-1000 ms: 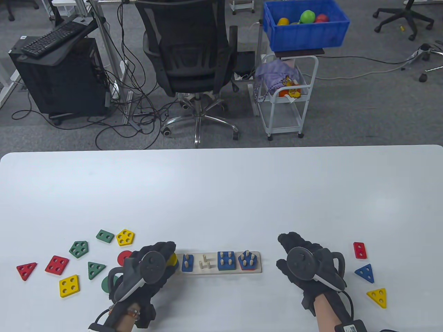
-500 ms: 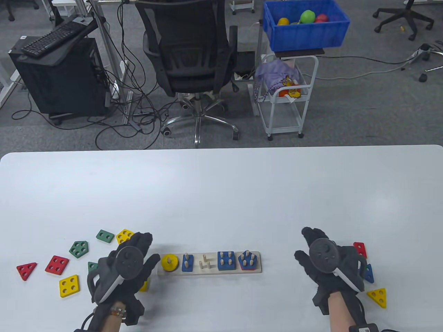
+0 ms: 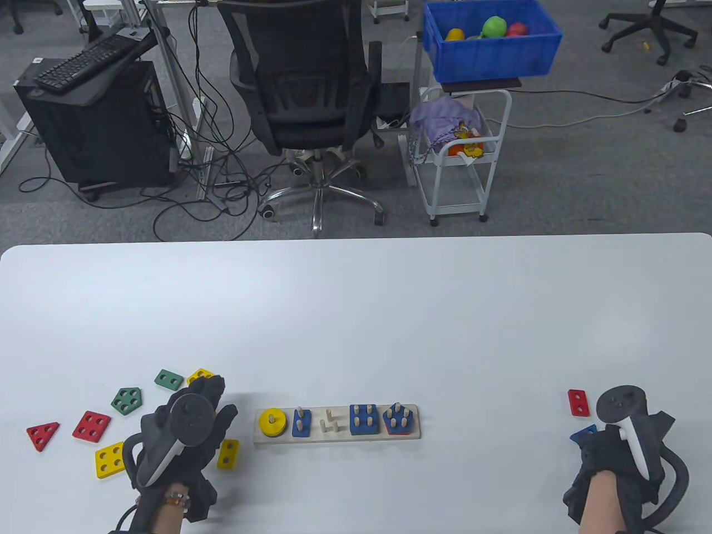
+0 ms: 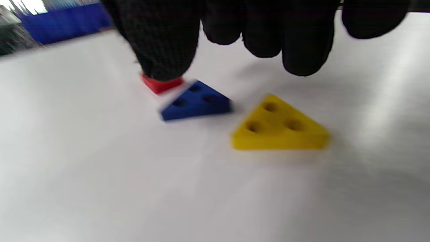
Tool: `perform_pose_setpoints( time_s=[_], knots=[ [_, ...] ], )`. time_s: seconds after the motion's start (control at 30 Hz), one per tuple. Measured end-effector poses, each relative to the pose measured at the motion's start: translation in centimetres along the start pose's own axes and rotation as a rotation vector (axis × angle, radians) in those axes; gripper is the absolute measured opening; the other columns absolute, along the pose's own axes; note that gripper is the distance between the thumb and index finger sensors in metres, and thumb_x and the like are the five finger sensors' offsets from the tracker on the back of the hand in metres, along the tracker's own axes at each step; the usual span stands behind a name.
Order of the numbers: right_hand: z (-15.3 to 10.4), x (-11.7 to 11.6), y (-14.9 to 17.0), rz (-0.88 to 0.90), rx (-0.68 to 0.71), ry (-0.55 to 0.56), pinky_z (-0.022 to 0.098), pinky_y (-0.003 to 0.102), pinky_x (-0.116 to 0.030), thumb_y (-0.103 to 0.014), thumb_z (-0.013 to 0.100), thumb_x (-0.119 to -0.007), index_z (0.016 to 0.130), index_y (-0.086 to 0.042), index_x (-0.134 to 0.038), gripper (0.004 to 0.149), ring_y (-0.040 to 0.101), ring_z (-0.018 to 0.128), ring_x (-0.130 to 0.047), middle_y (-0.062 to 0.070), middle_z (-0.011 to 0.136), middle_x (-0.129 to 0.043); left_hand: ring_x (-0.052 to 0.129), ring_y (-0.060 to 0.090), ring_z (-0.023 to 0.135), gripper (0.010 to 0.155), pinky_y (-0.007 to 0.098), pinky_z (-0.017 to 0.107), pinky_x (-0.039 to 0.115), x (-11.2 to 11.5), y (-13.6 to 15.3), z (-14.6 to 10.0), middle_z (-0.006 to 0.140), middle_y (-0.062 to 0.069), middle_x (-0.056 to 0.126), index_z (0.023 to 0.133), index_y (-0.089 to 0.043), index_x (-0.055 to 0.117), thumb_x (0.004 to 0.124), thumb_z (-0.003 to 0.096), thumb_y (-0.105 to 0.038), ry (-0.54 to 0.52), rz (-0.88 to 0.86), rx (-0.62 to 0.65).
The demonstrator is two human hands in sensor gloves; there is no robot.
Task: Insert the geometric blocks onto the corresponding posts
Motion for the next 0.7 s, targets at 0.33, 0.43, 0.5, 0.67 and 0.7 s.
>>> perform_pose_setpoints(
  time_s=[0.33,0.43,0.5,0.67,0.7],
  knots=[
    [1.0,-2.4,-0.5,-0.213,-0.081,-0.045,0.054,0.065,-0.075,-0.031,0.04,-0.091,0.098,-0.006,-0.063,0.069,0.045,0.071,-0.09,0.029,0.095,-0.071,0.062,0.026,0.113,0.065,0.061,0.08,0.052,0.3,0.1,0.0,0.122,-0.008,0.054,0.109,-0.04,0.052,0.063,0.0496,-0.062,0.028,0.014,-0.016],
    [1.1,-2.2,-0.5,-0.23,-0.072,0.007,0.052,0.063,-0.078,-0.035,0.04,-0.092,0.093,-0.008,-0.069,0.064,0.042,0.067,-0.093,0.028,0.091,-0.075,0.062,0.026,0.113,0.064,0.061,0.08,0.052,0.3,0.0,-0.1,0.122,-0.007,0.055,0.109,-0.04,0.052,0.063,0.0496,-0.062,0.032,0.02,-0.013],
    [1.2,-2.1,-0.2,-0.224,-0.074,0.038,0.049,0.061,-0.08,-0.04,0.038,-0.093,0.089,-0.01,-0.072,0.063,0.039,0.063,-0.095,0.028,0.088,-0.078,0.062,0.025,0.114,0.065,0.06,0.08,0.052,0.3,-0.1,-0.1,0.122,-0.008,0.054,0.109,-0.04,0.052,0.063,0.0495,-0.062,0.031,0.022,-0.012],
    [1.2,-1.6,1.0,-0.106,-0.075,0.062,0.046,0.059,-0.08,-0.045,0.037,-0.093,0.085,-0.015,-0.075,0.059,0.036,0.058,-0.096,0.027,0.086,-0.08,0.062,0.025,0.114,0.064,0.061,0.08,0.052,0.4,0.0,0.0,0.122,-0.008,0.054,0.109,-0.04,0.052,0.063,0.0495,-0.062,0.03,0.021,-0.013],
    [1.1,-1.4,1.2,-0.07,-0.063,0.059,0.046,0.06,-0.08,-0.045,0.037,-0.093,0.085,-0.015,-0.076,0.059,0.036,0.058,-0.096,0.026,0.085,-0.08,0.062,0.026,0.114,0.065,0.061,0.08,0.052,0.4,0.0,0.0,0.122,-0.007,0.054,0.109,-0.04,0.052,0.063,0.0496,-0.063,0.03,0.021,-0.014]
  ],
)
Point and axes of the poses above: the tracker on the back of each hand, its own y axis roughly to the little-finger side, its own z axis roughly from the wrist to the fingertips, x = y × z, the point moved 5 cm from there along z, roughly from the wrist to the fingertips
